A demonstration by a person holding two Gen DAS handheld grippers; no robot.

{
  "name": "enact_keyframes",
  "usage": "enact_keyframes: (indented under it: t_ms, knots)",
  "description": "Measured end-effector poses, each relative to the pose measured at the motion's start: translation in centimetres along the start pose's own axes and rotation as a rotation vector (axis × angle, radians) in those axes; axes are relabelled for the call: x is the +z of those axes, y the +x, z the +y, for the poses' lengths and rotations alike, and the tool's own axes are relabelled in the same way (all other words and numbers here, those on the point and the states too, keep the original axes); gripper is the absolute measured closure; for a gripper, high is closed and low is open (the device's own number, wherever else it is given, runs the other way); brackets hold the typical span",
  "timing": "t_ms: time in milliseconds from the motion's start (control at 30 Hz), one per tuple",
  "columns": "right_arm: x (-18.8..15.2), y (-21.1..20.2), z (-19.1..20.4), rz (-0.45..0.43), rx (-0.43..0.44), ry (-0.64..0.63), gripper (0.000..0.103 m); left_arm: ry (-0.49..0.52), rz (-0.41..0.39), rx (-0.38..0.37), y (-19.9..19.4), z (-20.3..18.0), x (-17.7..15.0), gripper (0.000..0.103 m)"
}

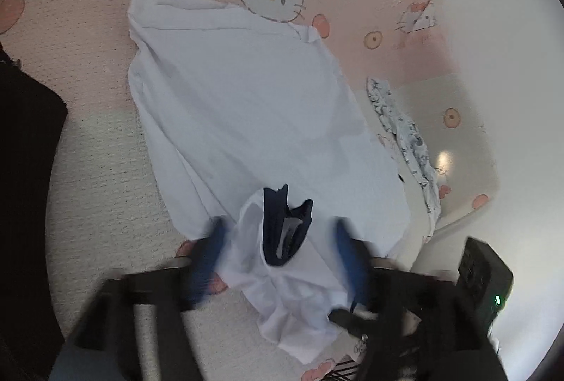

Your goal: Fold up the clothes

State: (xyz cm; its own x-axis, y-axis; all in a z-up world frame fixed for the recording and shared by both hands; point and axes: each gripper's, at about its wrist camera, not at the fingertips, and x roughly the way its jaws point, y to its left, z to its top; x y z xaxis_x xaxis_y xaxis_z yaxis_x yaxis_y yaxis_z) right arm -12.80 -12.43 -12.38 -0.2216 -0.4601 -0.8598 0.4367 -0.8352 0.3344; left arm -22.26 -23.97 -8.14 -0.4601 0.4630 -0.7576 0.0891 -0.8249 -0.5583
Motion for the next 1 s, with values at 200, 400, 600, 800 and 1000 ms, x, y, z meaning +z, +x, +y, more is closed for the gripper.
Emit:
enact_keyframes:
  t_ms: [200,400,600,800,1000]
  knots:
    - [1.9,0.7,1.5,0.007,-0.042,-0.090,0.034,0.016,0.012,0.032,-0.8,0.1,-1.3,0.029]
    - [4.3,2.2,5.0,0.060,-0.044,-0.214,0.033,0.114,-0.049,0.086,-2.6,-0.4,-2.4,0.029]
    - [5.0,2.8,5.6,0.018,-0.021,-0.245,0.032,0.347,-0.038,0.283,-2.0,-1.4,-3.8,0.029]
    - [4.2,5.3,5.3,0.043,-0.048,-0.233,0.032,0.380,0.041,0.293,-0.6,-0.8,-4.8,0.029]
    - [4.1,4.9,5.6,-0.052,-0.089,-0.253,0.069,0.414,0.073,0.280,-0.4,-0.6,-5.4,0.029]
